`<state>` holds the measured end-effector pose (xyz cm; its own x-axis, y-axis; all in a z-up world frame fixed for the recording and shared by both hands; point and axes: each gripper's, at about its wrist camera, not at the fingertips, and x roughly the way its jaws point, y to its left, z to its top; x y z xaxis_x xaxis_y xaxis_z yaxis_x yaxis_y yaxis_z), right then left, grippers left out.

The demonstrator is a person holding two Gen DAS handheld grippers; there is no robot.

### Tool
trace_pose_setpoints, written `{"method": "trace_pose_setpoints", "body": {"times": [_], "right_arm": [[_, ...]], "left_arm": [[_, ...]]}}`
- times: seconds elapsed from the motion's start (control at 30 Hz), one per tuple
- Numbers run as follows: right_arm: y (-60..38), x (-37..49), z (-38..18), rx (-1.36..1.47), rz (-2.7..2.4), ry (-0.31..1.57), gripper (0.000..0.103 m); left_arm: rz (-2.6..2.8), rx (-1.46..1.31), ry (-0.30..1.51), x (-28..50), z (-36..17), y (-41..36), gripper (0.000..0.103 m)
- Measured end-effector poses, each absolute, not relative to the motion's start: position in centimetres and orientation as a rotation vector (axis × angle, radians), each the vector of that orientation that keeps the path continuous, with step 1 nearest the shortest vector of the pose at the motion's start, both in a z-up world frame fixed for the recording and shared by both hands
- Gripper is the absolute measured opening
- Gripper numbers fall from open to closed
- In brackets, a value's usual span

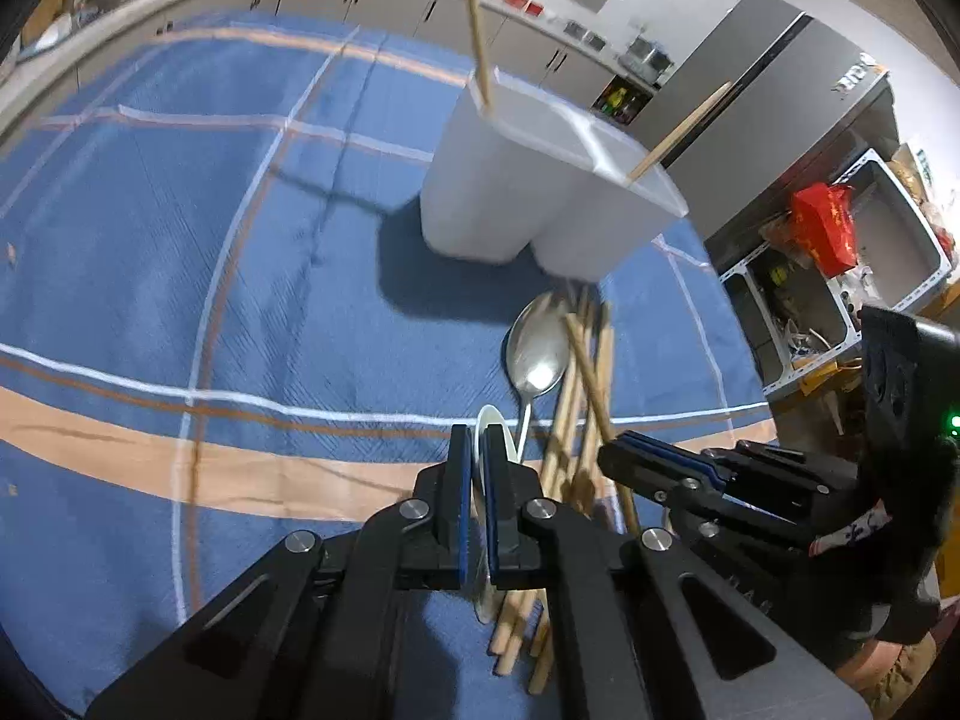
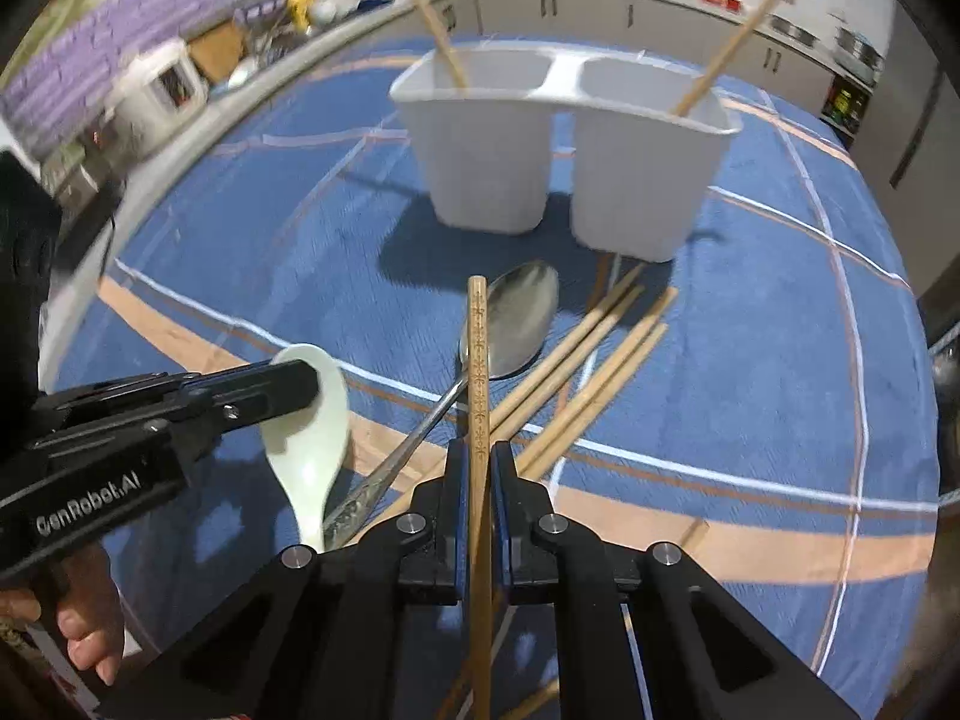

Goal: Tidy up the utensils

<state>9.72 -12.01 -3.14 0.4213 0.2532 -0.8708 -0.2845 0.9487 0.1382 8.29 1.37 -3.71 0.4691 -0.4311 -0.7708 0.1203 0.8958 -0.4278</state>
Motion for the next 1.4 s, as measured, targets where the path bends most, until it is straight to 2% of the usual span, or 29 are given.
{"method": "trace_pose_setpoints", "body": {"times": [0.53, 1.03, 1.4], "right_arm": [[-16.5, 2.4, 4.0, 0.178, 0.281, 0.823, 0.008], [-17.7, -1.8, 6.7, 0.224, 0.244, 0.715, 0.008], [-19.1, -2.0, 10.0, 0.276, 0.212, 0.600, 0.008]], "left_arm": [[-0.278, -0.132, 0.771, 1.7, 5.9, 2.3, 0.003], [-0.218, -0.011, 0.714, -1.3, 7.8, 1.4, 0.003], [-0.237, -0.034, 0.669, -0.7, 10.4, 2.1, 0.003]]}}
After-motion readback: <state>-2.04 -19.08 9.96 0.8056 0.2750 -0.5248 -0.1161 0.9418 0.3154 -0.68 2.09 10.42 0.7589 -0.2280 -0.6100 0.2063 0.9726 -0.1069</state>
